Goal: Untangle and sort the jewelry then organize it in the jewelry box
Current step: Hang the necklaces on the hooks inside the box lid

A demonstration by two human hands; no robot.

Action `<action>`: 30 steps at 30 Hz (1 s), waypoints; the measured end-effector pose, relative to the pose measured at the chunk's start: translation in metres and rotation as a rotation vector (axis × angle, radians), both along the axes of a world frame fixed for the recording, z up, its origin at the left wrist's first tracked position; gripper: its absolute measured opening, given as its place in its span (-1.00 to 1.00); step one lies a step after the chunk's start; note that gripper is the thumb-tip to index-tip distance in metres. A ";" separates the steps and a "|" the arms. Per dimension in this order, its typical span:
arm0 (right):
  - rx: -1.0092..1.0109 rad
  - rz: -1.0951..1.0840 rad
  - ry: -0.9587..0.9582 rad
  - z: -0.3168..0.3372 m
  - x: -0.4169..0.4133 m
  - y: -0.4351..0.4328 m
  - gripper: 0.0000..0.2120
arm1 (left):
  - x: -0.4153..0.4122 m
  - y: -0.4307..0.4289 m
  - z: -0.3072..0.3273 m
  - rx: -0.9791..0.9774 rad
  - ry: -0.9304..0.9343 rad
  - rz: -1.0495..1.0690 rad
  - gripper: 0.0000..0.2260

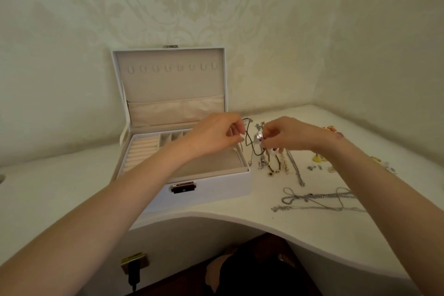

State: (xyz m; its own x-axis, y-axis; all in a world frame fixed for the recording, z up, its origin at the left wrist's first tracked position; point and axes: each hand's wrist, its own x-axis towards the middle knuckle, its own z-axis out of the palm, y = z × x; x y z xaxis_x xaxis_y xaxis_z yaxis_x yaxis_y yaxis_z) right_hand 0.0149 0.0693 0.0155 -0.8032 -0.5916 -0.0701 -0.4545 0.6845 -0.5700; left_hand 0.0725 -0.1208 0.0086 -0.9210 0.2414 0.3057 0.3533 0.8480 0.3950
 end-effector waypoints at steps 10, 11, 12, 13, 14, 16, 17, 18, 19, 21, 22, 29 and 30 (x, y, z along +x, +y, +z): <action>-0.224 -0.083 -0.011 0.025 -0.011 0.004 -0.83 | -0.027 0.019 0.011 0.362 -0.271 -0.052 -0.66; -0.230 -0.082 -0.013 0.024 -0.012 0.004 -0.83 | -0.029 0.020 0.011 0.365 -0.269 -0.050 -0.68; -0.240 -0.082 -0.015 0.024 -0.012 0.005 -0.84 | -0.029 0.021 0.010 0.382 -0.270 -0.051 -0.70; -0.252 -0.082 -0.018 0.023 -0.013 0.006 -0.86 | -0.030 0.022 0.008 0.403 -0.275 -0.049 -0.71; -0.264 -0.079 -0.021 0.023 -0.014 0.007 -0.88 | -0.031 0.022 0.007 0.413 -0.278 -0.043 -0.70; -0.287 -0.072 -0.026 0.022 -0.015 0.008 -0.86 | -0.032 0.021 0.005 0.409 -0.264 -0.015 -0.69; -0.299 -0.069 -0.025 0.021 -0.015 0.009 -0.83 | -0.032 0.020 0.004 0.404 -0.258 -0.002 -0.69; -0.315 -0.069 -0.022 0.021 -0.016 0.010 -0.80 | -0.032 0.019 0.003 0.397 -0.260 0.008 -0.69; -0.336 -0.074 -0.020 0.020 -0.016 0.010 -0.79 | -0.032 0.018 0.003 0.391 -0.270 0.014 -0.70; -0.374 -0.091 -0.022 0.020 -0.018 0.012 -0.76 | -0.031 0.014 0.004 0.389 -0.301 0.029 -0.73; -0.377 -0.097 -0.021 0.020 -0.019 0.012 -0.74 | -0.030 0.012 0.005 0.385 -0.312 0.045 -0.76; -0.215 -0.168 0.151 0.014 -0.031 0.010 -0.68 | -0.033 0.003 0.005 0.309 -0.338 0.081 -0.92; -0.240 -0.185 0.171 0.013 -0.032 0.009 -0.71 | -0.032 0.002 0.004 0.294 -0.350 0.055 -0.93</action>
